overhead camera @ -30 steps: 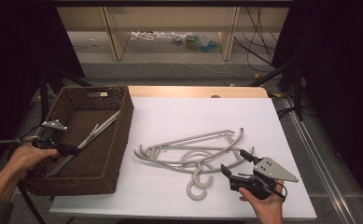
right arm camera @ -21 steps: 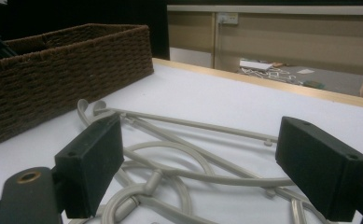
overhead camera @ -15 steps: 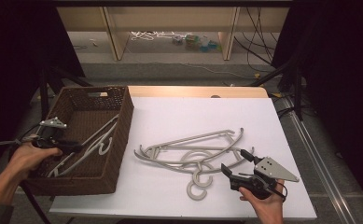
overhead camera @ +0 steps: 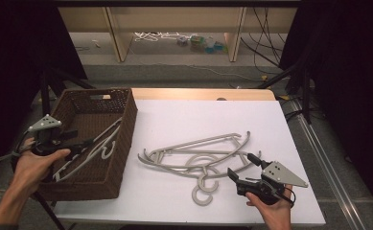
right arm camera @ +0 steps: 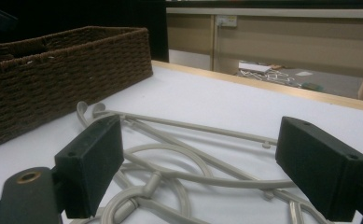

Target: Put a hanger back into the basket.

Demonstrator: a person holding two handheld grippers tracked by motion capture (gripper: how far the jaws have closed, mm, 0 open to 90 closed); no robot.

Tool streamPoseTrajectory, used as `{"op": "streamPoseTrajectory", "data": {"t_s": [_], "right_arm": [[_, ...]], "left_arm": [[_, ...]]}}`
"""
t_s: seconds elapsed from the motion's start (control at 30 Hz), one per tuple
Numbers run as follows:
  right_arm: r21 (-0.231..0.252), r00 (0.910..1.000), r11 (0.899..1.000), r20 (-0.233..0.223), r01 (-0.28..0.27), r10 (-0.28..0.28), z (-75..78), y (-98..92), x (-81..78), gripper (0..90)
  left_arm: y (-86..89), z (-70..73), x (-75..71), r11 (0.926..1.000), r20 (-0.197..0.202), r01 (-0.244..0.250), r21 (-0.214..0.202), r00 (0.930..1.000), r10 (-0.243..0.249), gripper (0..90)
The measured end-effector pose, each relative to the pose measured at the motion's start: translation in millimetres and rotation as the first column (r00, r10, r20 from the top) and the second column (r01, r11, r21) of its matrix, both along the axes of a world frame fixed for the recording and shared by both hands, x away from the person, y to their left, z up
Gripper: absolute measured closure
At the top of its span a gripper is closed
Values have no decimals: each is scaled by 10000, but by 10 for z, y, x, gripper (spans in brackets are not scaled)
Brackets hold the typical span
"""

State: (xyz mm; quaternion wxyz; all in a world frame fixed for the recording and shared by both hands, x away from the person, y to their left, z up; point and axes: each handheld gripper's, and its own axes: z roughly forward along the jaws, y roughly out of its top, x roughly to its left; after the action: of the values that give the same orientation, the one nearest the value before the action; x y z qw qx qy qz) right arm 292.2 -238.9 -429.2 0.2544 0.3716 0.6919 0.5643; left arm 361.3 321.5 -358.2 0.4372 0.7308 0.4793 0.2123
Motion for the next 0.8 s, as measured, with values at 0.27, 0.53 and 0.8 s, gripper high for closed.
{"op": "streamPoseTrajectory", "data": {"t_s": [0.27,0.53,0.8], "right_arm": [[-129,9999,9999,-130,-44,42,8,-7,-3,161],[-105,9985,9999,542,-87,92,3,-12,32,161],[-46,9984,9999,550,-136,138,3,-14,32,160]], "left_arm": [[-275,97,-193,9948,1090,298,-973,9939,-191,207],[-612,73,-379,9856,1707,1080,-1304,9817,-850,207],[-924,15,-493,9709,2216,1620,-1762,9676,-1212,206]]}}
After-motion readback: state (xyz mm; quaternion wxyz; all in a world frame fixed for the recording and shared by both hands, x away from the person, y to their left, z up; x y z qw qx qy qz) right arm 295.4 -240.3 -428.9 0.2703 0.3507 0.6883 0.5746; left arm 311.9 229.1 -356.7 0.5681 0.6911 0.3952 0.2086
